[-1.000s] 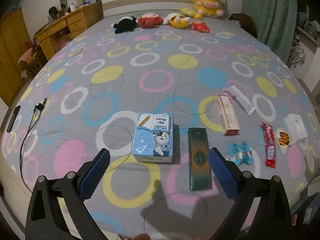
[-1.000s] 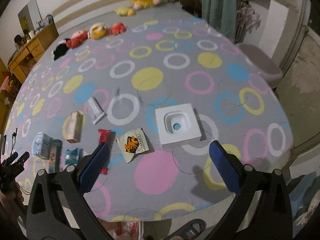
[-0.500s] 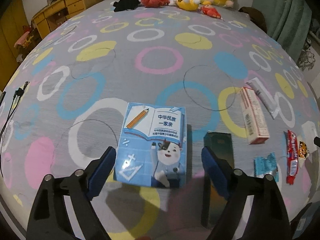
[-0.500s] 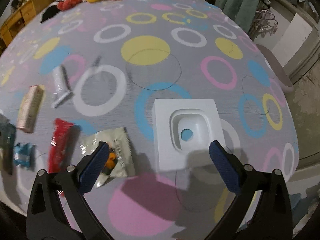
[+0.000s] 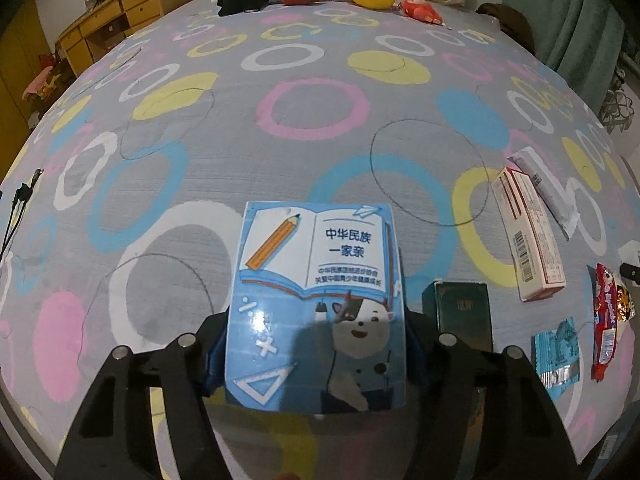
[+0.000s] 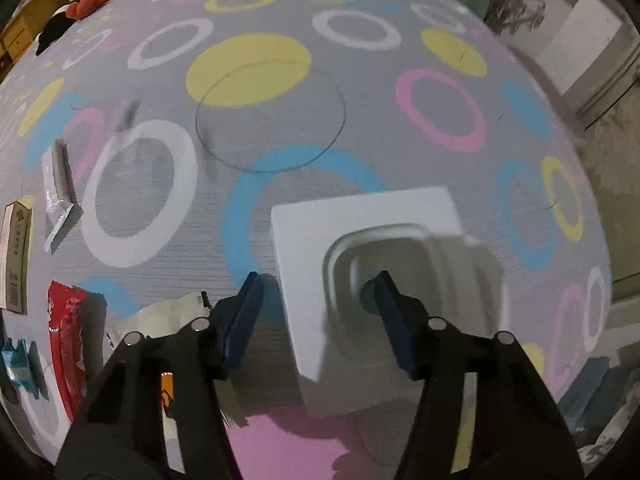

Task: Collect trash
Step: 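Grasp the blue printed box with the left tool while the right tool grasps the white tray, then carry the blue box and white tray down toward the floor bag with both tools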

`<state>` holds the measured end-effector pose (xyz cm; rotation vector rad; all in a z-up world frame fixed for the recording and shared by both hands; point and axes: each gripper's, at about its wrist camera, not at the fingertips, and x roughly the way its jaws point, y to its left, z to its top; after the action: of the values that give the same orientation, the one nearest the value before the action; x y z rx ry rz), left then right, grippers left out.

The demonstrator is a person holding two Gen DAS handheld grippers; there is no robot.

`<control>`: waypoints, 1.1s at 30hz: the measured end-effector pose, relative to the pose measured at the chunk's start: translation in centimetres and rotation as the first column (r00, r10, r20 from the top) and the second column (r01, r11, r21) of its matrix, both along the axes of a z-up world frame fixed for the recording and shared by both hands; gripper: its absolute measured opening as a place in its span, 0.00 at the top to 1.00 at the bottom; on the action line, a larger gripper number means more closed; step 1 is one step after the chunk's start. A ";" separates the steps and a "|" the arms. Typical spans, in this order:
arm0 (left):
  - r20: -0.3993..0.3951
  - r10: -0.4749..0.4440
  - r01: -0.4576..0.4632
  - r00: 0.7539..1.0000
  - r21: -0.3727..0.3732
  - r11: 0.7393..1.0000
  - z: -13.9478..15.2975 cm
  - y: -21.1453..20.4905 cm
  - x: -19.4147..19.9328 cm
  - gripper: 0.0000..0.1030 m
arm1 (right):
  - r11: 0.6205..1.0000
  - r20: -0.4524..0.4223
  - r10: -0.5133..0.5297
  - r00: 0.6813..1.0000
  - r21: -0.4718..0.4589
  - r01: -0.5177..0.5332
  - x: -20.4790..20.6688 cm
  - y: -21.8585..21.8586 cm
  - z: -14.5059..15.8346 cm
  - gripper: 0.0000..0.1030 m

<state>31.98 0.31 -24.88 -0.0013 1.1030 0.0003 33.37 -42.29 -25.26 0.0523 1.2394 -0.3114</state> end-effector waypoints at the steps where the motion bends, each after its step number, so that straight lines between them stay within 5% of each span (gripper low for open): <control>1: 0.002 0.002 -0.002 1.000 -0.002 1.000 0.0 0.0 0.0 0.37 | 1.000 0.004 -0.004 1.000 0.000 0.004 0.3 -0.1 -0.1 0.45; 14: 0.020 0.006 -0.005 1.000 -0.031 1.000 0.2 0.3 -0.4 0.39 | 0.998 0.017 0.031 0.999 -0.059 -0.030 0.8 0.6 -0.1 0.69; 33: 0.049 0.000 0.001 0.999 -0.031 1.000 1.7 0.1 -1.0 0.40 | 0.998 0.045 0.035 0.998 -0.055 -0.032 -0.6 1.1 1.3 0.71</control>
<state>31.02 0.39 -23.20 -0.0288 1.0539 -0.0173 32.81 -41.19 -24.00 -0.0077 1.1843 -0.3129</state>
